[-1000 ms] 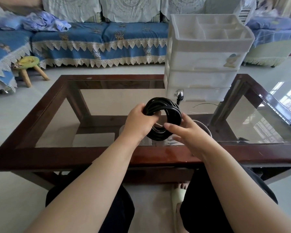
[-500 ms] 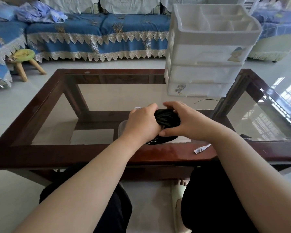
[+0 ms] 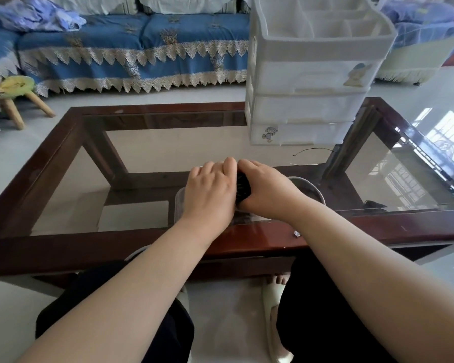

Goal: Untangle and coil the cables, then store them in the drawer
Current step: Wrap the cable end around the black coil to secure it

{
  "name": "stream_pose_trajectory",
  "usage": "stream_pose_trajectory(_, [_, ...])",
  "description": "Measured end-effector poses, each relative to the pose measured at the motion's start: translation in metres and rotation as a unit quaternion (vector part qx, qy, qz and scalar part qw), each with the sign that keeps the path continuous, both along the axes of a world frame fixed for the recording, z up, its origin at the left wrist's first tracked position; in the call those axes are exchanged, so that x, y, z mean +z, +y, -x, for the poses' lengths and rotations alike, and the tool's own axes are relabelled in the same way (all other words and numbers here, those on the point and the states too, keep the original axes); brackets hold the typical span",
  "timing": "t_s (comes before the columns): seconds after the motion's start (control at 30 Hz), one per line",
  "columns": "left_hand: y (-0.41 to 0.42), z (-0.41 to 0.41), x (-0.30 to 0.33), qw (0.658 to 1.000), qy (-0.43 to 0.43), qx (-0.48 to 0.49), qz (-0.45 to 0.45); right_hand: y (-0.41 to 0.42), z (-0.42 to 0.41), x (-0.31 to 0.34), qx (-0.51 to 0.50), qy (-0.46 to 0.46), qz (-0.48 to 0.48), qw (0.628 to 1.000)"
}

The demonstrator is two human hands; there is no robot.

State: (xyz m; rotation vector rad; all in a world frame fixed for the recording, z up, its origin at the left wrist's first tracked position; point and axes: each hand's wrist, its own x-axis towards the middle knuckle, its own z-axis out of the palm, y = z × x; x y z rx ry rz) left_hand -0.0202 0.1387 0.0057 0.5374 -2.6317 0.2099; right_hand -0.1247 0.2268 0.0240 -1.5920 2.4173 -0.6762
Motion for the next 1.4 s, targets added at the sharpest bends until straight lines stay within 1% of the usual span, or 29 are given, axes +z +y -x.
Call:
stream_pose_trajectory(0.07, [0.000, 0.002, 0.004, 0.999, -0.024, -0.011, -0.034, -0.001, 0.001, -0.001, -0.011, -0.006, 0.013, 1.000])
stream_pose_trajectory(0.13, [-0.007, 0.001, 0.008, 0.989, -0.073, -0.037, -0.123, -0.001, 0.001, -0.002, -0.014, -0.007, 0.017, 1.000])
stream_pose_trajectory(0.17, [-0.013, 0.000, 0.012, 0.976, -0.101, -0.049, -0.186, 0.000, 0.002, -0.003, -0.014, -0.005, 0.016, 1.000])
stream_pose_trajectory(0.23, [-0.026, -0.003, 0.024, 0.931, -0.153, -0.070, -0.324, 0.002, 0.003, -0.004, -0.020, -0.006, 0.018, 1.000])
stream_pose_trajectory(0.27, [-0.031, -0.005, 0.028, 0.908, -0.159, -0.078, -0.380, 0.004, 0.004, -0.003, -0.026, -0.010, 0.020, 0.999])
stream_pose_trajectory(0.3, [-0.033, -0.006, 0.030, 0.891, -0.154, -0.083, -0.418, 0.004, 0.004, -0.003, -0.030, -0.013, 0.021, 0.999])
stream_pose_trajectory(0.33, [-0.035, -0.007, 0.031, 0.886, -0.147, -0.084, -0.432, 0.005, 0.004, -0.003, -0.031, -0.007, 0.018, 0.999])
stream_pose_trajectory(0.47, [-0.031, -0.003, 0.028, 0.917, -0.133, -0.092, -0.366, 0.007, 0.002, -0.001, -0.025, 0.043, -0.004, 0.999])
stream_pose_trajectory(0.57, [-0.028, -0.001, 0.020, 0.924, -0.122, -0.093, -0.351, 0.009, 0.004, 0.000, -0.015, -0.001, -0.036, 0.999])
stream_pose_trajectory(0.67, [-0.023, 0.003, 0.013, 0.923, -0.119, -0.095, -0.354, 0.009, 0.005, 0.001, 0.009, -0.052, -0.085, 0.995])
stream_pose_trajectory(0.7, [-0.022, 0.004, 0.011, 0.922, -0.119, -0.097, -0.354, 0.009, 0.005, 0.002, 0.010, -0.054, -0.097, 0.994])
stream_pose_trajectory(0.83, [-0.020, 0.008, 0.005, 0.930, -0.112, -0.094, -0.337, 0.008, 0.007, 0.004, 0.014, 0.048, -0.117, 0.992])
stream_pose_trajectory(0.97, [-0.013, 0.015, 0.001, 0.940, -0.038, -0.086, -0.328, 0.004, 0.016, -0.001, -0.020, 0.106, -0.092, 0.990])
stream_pose_trajectory(1.0, [-0.010, 0.018, 0.000, 0.942, -0.027, -0.081, -0.326, 0.003, 0.018, -0.002, -0.028, 0.096, -0.093, 0.991])
stream_pose_trajectory(1.03, [-0.008, 0.021, 0.000, 0.941, -0.025, -0.073, -0.329, 0.002, 0.022, -0.002, -0.029, 0.064, -0.098, 0.993])
stream_pose_trajectory(1.07, [-0.007, 0.023, 0.002, 0.938, -0.027, -0.062, -0.341, 0.003, 0.028, 0.000, -0.017, 0.007, -0.104, 0.994])
stream_pose_trajectory(1.1, [-0.008, 0.027, 0.004, 0.930, -0.030, -0.047, -0.364, 0.005, 0.037, 0.005, 0.002, -0.075, -0.116, 0.990])
stream_pose_trajectory(1.17, [-0.013, 0.032, 0.012, 0.903, -0.027, -0.015, -0.430, 0.012, 0.060, 0.017, 0.032, -0.258, -0.124, 0.958])
stream_pose_trajectory(1.2, [-0.017, 0.035, 0.015, 0.886, -0.016, 0.001, -0.463, 0.014, 0.075, 0.019, 0.024, -0.315, -0.105, 0.943])
stream_pose_trajectory(1.23, [-0.020, 0.037, 0.017, 0.868, -0.002, 0.015, -0.496, 0.016, 0.092, 0.017, -0.010, -0.341, -0.070, 0.937])
stream_pose_trajectory(1.27, [-0.023, 0.038, 0.017, 0.849, 0.014, 0.022, -0.528, 0.017, 0.110, 0.011, -0.075, -0.327, -0.022, 0.942])
stream_pose_trajectory(1.3, [-0.025, 0.040, 0.016, 0.830, 0.032, 0.029, -0.555, 0.017, 0.129, 0.003, -0.167, -0.263, 0.021, 0.950])
stream_pose_trajectory(1.33, [-0.026, 0.041, 0.014, 0.815, 0.047, 0.035, -0.576, 0.018, 0.147, -0.007, -0.261, -0.173, 0.035, 0.949])
stream_pose_trajectory(1.37, [-0.027, 0.042, 0.011, 0.803, 0.058, 0.043, -0.592, 0.020, 0.162, -0.017, -0.329, -0.095, 0.020, 0.939])
stream_pose_trajectory(1.4, [-0.027, 0.043, 0.010, 0.791, 0.063, 0.048, -0.606, 0.023, 0.175, -0.028, -0.364, -0.046, -0.015, 0.930])
